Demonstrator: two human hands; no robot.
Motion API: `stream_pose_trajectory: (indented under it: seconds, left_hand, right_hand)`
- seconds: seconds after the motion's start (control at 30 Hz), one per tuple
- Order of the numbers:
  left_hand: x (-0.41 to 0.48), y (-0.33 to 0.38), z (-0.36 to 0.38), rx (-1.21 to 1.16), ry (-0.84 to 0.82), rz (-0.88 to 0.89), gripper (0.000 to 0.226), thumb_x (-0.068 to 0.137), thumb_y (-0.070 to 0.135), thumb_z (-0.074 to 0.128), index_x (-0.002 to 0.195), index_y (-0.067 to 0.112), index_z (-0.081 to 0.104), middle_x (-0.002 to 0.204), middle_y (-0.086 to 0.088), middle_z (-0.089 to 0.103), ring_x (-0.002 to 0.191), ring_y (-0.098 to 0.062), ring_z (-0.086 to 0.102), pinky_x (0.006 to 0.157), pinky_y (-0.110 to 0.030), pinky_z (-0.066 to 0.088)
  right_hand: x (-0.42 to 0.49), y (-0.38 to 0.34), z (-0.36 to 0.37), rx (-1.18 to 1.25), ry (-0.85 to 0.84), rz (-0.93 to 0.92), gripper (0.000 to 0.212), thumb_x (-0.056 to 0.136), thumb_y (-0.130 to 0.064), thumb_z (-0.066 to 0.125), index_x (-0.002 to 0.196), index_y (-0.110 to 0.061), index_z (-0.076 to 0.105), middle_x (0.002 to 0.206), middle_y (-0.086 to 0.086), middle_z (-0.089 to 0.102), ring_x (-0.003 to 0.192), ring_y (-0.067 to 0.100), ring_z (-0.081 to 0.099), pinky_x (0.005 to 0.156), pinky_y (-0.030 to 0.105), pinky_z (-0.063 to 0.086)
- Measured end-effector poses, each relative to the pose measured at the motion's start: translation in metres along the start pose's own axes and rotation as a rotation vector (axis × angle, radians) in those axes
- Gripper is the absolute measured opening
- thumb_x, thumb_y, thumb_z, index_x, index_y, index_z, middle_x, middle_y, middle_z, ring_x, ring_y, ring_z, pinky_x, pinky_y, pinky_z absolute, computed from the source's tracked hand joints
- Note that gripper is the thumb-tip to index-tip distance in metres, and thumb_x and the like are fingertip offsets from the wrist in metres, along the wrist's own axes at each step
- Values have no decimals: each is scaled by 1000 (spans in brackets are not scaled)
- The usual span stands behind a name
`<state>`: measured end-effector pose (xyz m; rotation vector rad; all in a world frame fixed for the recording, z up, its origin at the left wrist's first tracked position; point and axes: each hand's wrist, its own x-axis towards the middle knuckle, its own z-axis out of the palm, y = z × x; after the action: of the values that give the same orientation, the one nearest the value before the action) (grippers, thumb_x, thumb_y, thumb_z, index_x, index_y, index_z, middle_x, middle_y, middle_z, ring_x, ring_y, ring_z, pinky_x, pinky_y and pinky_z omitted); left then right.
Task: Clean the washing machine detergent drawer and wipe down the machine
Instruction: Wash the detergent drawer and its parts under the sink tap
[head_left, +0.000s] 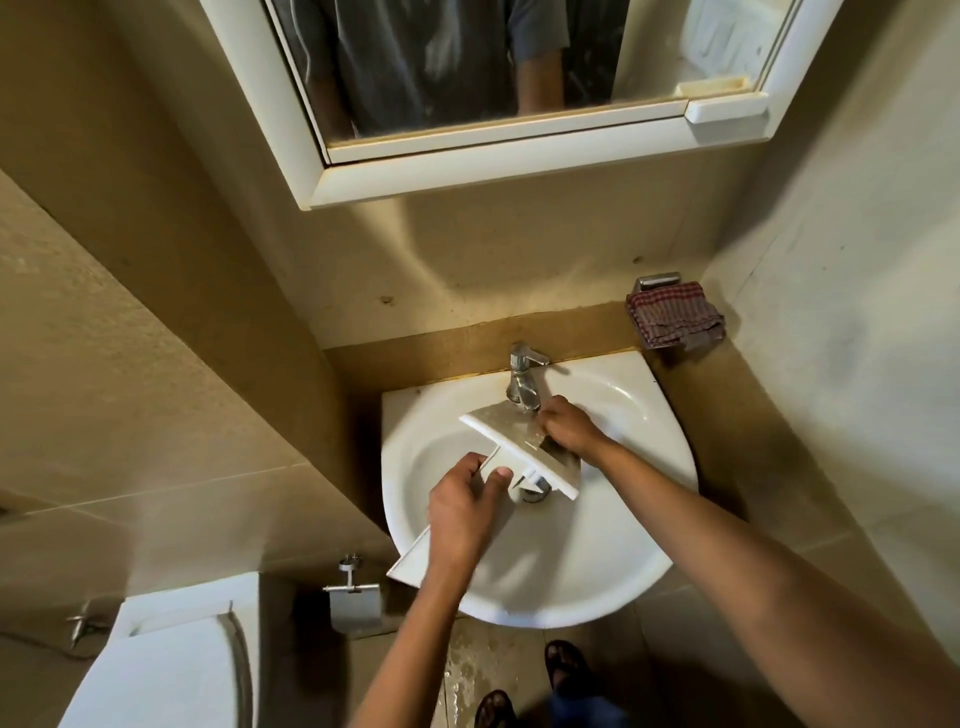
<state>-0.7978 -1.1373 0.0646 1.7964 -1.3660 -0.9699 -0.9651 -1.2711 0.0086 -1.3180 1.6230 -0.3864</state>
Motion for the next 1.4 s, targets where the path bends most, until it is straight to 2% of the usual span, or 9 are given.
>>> stream_pose_trajectory:
  seconds: [0.23, 0.4, 0.5, 0.63, 0.77, 0.97, 1.17, 1.27, 1.4]
  left_hand:
    - [-25, -8, 44, 54, 113, -31, 25, 88, 27, 67, 70, 35, 51, 52, 15, 57, 58, -6, 51, 72, -38, 41]
    - [-15, -23, 71, 87, 60, -70, 20, 89, 29, 65, 72, 28, 55, 63, 6, 61, 73, -21, 55, 73, -36, 34]
    - [-12, -25, 84, 152, 70, -77, 39, 89, 27, 65, 63, 32, 37, 59, 9, 48, 68, -21, 45, 71, -37, 35]
    - [-15, -28, 96, 184, 85, -62, 33, 89, 25, 66, 69, 27, 40, 62, 11, 46, 66, -22, 46, 66, -36, 32]
    - [-13, -29, 96, 185, 111, -31, 32, 89, 24, 66, 71, 26, 40, 61, 9, 45, 64, -23, 43, 64, -34, 28]
    - [-11, -30, 92, 284, 62, 10, 17, 91, 29, 58, 78, 17, 58, 77, -3, 62, 78, -27, 56, 65, -33, 23]
    - [1, -11, 73, 169, 78, -44, 42, 89, 21, 64, 63, 29, 32, 53, 5, 41, 60, -18, 39, 67, -34, 28]
    - [7, 0, 61, 171, 32, -66, 29, 89, 24, 64, 69, 26, 44, 49, 7, 41, 62, -21, 43, 69, -34, 29]
    - [15, 16, 44, 229, 16, -77, 19, 93, 29, 57, 78, 20, 51, 55, 8, 45, 80, -27, 53, 71, -32, 23]
  right_hand:
    - [-1, 24, 11, 131, -15, -9, 16, 96, -21, 42, 89, -19, 57, 90, 0, 59, 87, 16, 55, 75, 30, 39]
    - [-3, 24, 18, 231, -185, -34, 34, 99, -36, 35, 125, -21, 50, 125, 3, 56, 110, 13, 52, 95, 30, 38]
    - [-14, 22, 19, 223, -245, -58, 61, 92, -52, 34, 148, -29, 25, 152, -3, 31, 136, 12, 30, 116, 37, 21]
    - [-44, 28, 16, 118, -273, -160, 54, 104, -33, 26, 153, -27, 5, 159, -12, 2, 145, 6, -4, 121, 37, 1]
    - [-56, 34, 16, 151, -290, -279, 49, 104, -21, 27, 152, -21, 16, 154, -18, 12, 142, -4, 8, 118, 22, 8]
    - [-25, 30, 14, 228, -194, -195, 41, 103, -14, 30, 143, -23, 35, 151, 3, 30, 133, 7, 32, 117, 28, 19]
    - [-56, 3, 13, 183, -303, -306, 46, 104, -30, 33, 149, -27, 26, 155, -16, 21, 141, -5, 17, 115, 19, 18]
    - [-76, 8, 3, 178, -290, -395, 49, 102, -34, 34, 150, -28, 24, 153, -21, 21, 137, -13, 20, 103, 3, 23]
    - [-76, 38, -11, 236, -268, -257, 61, 89, -70, 32, 143, -43, 35, 148, -22, 36, 136, -6, 31, 117, 26, 23]
